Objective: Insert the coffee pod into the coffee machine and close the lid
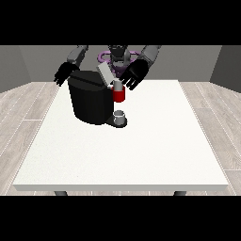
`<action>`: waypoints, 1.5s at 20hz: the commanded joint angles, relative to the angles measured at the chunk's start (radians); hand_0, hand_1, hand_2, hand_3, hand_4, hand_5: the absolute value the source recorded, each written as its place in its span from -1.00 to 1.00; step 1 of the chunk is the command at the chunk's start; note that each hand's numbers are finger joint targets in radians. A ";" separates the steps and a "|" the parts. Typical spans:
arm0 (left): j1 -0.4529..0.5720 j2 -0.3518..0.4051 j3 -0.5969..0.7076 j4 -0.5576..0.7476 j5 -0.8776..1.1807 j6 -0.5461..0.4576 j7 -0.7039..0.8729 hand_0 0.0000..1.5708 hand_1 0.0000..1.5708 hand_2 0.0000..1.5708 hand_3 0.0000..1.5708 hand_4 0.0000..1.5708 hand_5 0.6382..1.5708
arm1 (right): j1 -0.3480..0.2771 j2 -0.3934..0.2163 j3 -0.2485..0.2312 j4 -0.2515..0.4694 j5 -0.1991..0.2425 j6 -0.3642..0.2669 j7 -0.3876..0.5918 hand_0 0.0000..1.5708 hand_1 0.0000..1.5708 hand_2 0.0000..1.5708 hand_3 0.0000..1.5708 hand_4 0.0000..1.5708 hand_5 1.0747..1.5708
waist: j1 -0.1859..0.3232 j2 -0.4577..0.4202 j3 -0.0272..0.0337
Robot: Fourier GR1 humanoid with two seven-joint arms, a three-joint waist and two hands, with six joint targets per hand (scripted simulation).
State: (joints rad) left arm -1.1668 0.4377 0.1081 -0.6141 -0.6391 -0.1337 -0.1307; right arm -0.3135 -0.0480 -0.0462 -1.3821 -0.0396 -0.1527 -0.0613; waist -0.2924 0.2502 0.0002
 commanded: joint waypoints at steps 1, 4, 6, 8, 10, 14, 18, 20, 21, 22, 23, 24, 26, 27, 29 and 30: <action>0.017 0.001 -0.007 0.007 -0.015 -0.005 0.006 0.48 0.48 0.58 0.50 -0.37 1.00 | -0.009 -0.038 -0.025 -0.007 -0.022 0.029 0.029 -1.00 -1.00 -1.00 -1.00 -0.35 1.00 | 0.011 -0.020 0.0000; -0.016 0.002 0.006 0.003 -0.011 0.016 -0.018 0.54 0.54 0.61 0.52 -0.37 1.00 | -0.023 0.031 0.004 0.003 0.011 -0.030 -0.044 -1.00 -1.00 -1.00 -1.00 -0.41 1.00 | 0.010 0.056 0.0000; -0.031 0.025 0.005 0.028 -0.015 -0.036 0.012 0.57 0.57 0.63 0.52 -0.38 1.00 | -0.030 0.015 0.010 -0.022 0.012 -0.029 0.031 -1.00 -1.00 -1.00 -1.00 -0.43 1.00 | -0.003 0.016 -0.0001; -0.005 -0.024 -0.001 0.018 -0.013 -0.014 0.020 0.57 0.57 0.62 0.50 -0.39 1.00 | 0.004 0.010 0.003 0.000 0.003 -0.009 -0.003 -1.00 -1.00 -1.00 -1.00 -0.43 1.00 | 0.002 0.000 0.0000; -0.016 -0.049 -0.004 0.013 -0.016 -0.003 0.038 0.55 0.55 0.61 0.49 -0.39 1.00 | -0.046 0.011 -0.019 0.020 -0.001 -0.033 0.014 -1.00 -1.00 -1.00 -1.00 -0.45 1.00 | 0.018 0.018 0.0000; 0.029 -0.051 0.003 0.019 -0.019 0.028 0.013 0.53 0.53 0.56 0.39 -0.41 1.00 | 0.016 -0.016 -0.012 -0.008 -0.027 0.033 0.010 -1.00 -1.00 -1.00 -1.00 -0.43 1.00 | -0.013 0.000 -0.0001; -0.018 0.001 -0.008 0.023 -0.044 -0.009 0.001 0.44 0.44 0.49 0.27 -0.42 1.00 | -0.051 0.017 0.004 -0.016 0.020 -0.054 0.046 -1.00 -1.00 -1.00 -1.00 -0.47 1.00 | 0.010 0.029 -0.0001; 0.019 0.041 0.004 0.023 -0.037 -0.021 -0.040 0.41 0.41 0.46 0.25 -0.47 1.00 | 0.048 -0.004 0.004 -0.013 0.008 -0.001 -0.003 -1.00 -1.00 -1.00 -1.00 -0.53 1.00 | -0.002 0.014 -0.0001; 0.034 -0.017 -0.020 0.009 -0.047 -0.009 -0.021 0.38 0.38 0.44 0.22 -0.49 1.00 | 0.005 -0.024 -0.039 0.010 -0.027 0.005 0.035 -1.00 -1.00 -1.00 -1.00 -0.49 1.00 | 0.022 -0.009 0.0000; -0.016 0.000 0.001 0.019 -0.041 -0.009 0.013 0.34 0.34 0.41 0.19 -0.50 1.00 | 0.004 -0.017 -0.014 -0.004 -0.006 0.003 0.020 -1.00 -1.00 -1.00 -1.00 -0.52 1.00 | -0.009 0.009 0.0000; 0.017 -0.010 -0.018 0.023 -0.054 -0.007 -0.018 0.36 0.36 0.42 0.20 -0.52 1.00 | -0.010 0.028 0.017 -0.027 0.026 -0.055 0.038 -1.00 -1.00 -1.00 -1.00 -0.57 1.00 | 0.018 -0.001 -0.0002; -0.011 -0.031 -0.011 0.016 -0.055 0.025 0.011 0.34 0.34 0.42 0.21 -0.54 1.00 | -0.031 0.008 0.005 -0.016 0.007 -0.022 0.032 -1.00 -1.00 -1.00 -1.00 -0.49 1.00 | -0.002 0.023 0.0000; 0.006 0.006 -0.007 0.018 -0.049 -0.016 -0.032 0.34 0.34 0.43 0.23 -0.54 1.00 | -0.012 0.012 0.008 -0.028 0.011 -0.032 0.042 -1.00 -1.00 -1.00 -1.00 -0.44 1.00 | 0.019 -0.004 -0.0001; -0.005 -0.048 -0.021 -0.008 -0.056 0.007 0.016 0.37 0.37 0.43 0.23 -0.54 1.00 | -0.007 -0.009 -0.042 0.052 -0.011 -0.013 -0.031 -1.00 -1.00 -1.00 -1.00 -0.44 1.00 | 0.033 0.017 0.0004; 0.003 0.003 -0.013 0.005 -0.062 -0.001 -0.020 0.36 0.36 0.42 0.18 -0.53 1.00 | 0.003 -0.034 -0.042 0.007 -0.030 0.025 -0.024 -1.00 -1.00 -1.00 -1.00 -0.45 1.00 | 0.006 0.017 0.0003; 0.003 0.009 0.000 0.022 -0.053 -0.010 -0.027 0.30 0.30 0.38 0.15 -0.53 1.00 | 0.017 0.024 0.016 -0.020 0.015 -0.024 -0.018 -1.00 -1.00 -1.00 -1.00 -0.39 1.00 | 0.007 0.013 0.0000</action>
State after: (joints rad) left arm -1.1695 0.4447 0.1057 -0.6046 -0.6879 -0.1372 -0.1553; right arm -0.3151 -0.0451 -0.0531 -1.3929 -0.0391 -0.1684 -0.0580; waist -0.2822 0.2656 0.0016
